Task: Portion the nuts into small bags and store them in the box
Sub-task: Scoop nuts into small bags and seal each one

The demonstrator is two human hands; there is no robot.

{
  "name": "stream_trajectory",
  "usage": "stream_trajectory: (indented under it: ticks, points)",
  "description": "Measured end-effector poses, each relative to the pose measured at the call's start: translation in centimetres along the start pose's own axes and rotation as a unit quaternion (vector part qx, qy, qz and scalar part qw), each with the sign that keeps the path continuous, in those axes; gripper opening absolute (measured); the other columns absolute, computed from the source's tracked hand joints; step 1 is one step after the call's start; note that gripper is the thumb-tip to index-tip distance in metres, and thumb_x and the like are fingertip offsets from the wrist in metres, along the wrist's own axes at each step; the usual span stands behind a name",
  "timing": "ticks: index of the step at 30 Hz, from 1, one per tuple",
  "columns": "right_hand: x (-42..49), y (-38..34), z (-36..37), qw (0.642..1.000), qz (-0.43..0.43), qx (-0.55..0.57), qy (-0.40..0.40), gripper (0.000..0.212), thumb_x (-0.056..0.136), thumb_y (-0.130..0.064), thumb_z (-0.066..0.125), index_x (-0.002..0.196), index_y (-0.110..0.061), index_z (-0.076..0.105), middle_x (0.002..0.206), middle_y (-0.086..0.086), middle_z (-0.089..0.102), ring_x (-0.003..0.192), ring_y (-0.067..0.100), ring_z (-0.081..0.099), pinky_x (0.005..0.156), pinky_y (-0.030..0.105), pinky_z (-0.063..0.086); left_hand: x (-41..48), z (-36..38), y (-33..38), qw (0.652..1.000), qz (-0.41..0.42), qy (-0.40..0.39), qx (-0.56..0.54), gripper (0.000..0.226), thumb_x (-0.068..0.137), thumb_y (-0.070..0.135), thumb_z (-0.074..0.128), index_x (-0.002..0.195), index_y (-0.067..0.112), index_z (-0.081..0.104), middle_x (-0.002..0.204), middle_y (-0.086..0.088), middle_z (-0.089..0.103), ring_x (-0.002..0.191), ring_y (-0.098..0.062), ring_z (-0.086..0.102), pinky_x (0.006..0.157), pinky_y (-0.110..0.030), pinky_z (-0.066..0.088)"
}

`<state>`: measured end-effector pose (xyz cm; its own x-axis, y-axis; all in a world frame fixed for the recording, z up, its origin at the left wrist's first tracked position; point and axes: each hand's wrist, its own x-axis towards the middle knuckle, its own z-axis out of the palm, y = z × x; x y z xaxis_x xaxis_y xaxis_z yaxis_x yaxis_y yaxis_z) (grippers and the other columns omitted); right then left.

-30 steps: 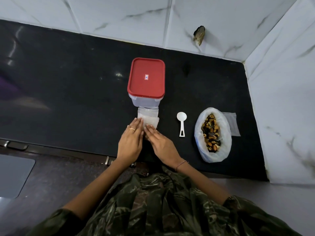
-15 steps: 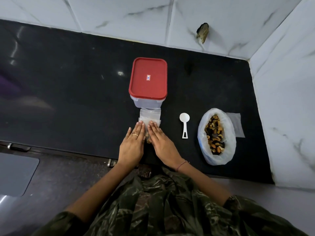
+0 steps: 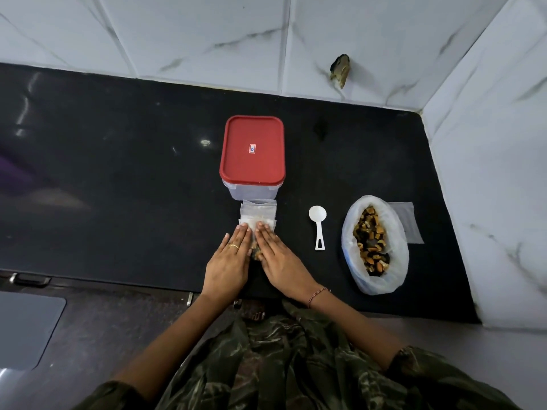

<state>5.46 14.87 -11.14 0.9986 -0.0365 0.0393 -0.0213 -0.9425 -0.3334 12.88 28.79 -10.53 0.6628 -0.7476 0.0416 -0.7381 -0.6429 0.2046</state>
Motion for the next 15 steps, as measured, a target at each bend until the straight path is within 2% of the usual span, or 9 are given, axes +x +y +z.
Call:
stream_trajectory:
  ticks: [3, 7, 9, 15]
  points:
    - [0.1, -0.2, -0.9, 1.0, -0.006, 0.011, -0.007, 0.056, 0.097, -0.027, 0.021, 0.145, 0.001, 0.023, 0.155, 0.016, 0.019, 0.144, 0.02, 0.012, 0.117, 0.031, 0.009, 0.0, -0.6, 0.5, 1.0, -0.012, 0.018, -0.011, 0.05, 0.096, 0.022, 0.029, 0.135, 0.0, 0.051, 0.141, -0.015, 0.05, 0.132, -0.021, 0.047, 0.113, -0.033, 0.03]
    - [-0.4, -0.5, -0.7, 1.0, 0.005, -0.019, 0.008, 0.054, 0.094, -0.023, 0.029, 0.142, 0.002, 0.034, 0.15, 0.016, 0.031, 0.141, 0.023, 0.025, 0.114, 0.038, 0.025, -0.3, -0.9, 0.7, 0.999, -0.012, 0.035, -0.032, 0.051, 0.096, 0.019, 0.029, 0.138, -0.006, 0.043, 0.143, -0.02, 0.045, 0.134, -0.026, 0.044, 0.114, -0.034, 0.023]
    - [-0.6, -0.6, -0.7, 0.999, 0.009, -0.03, 0.027, 0.052, 0.094, -0.023, 0.029, 0.141, 0.001, 0.036, 0.15, 0.015, 0.034, 0.141, 0.023, 0.026, 0.113, 0.038, 0.027, -0.3, -0.9, 0.9, 0.998, -0.021, 0.037, -0.043, 0.051, 0.097, 0.02, 0.028, 0.138, -0.007, 0.042, 0.144, -0.021, 0.044, 0.134, -0.029, 0.044, 0.113, -0.035, 0.022]
    - [-0.7, -0.7, -2.1, 0.998, 0.029, -0.017, 0.049, 0.056, 0.097, -0.024, 0.024, 0.147, -0.001, 0.018, 0.157, 0.011, 0.014, 0.145, 0.018, 0.0, 0.118, 0.035, 0.006, 0.3, -1.9, 1.7, 0.996, -0.02, 0.069, -0.054, 0.065, 0.103, 0.037, 0.009, 0.142, -0.008, 0.034, 0.149, -0.021, 0.034, 0.141, -0.026, 0.03, 0.116, -0.033, 0.014]
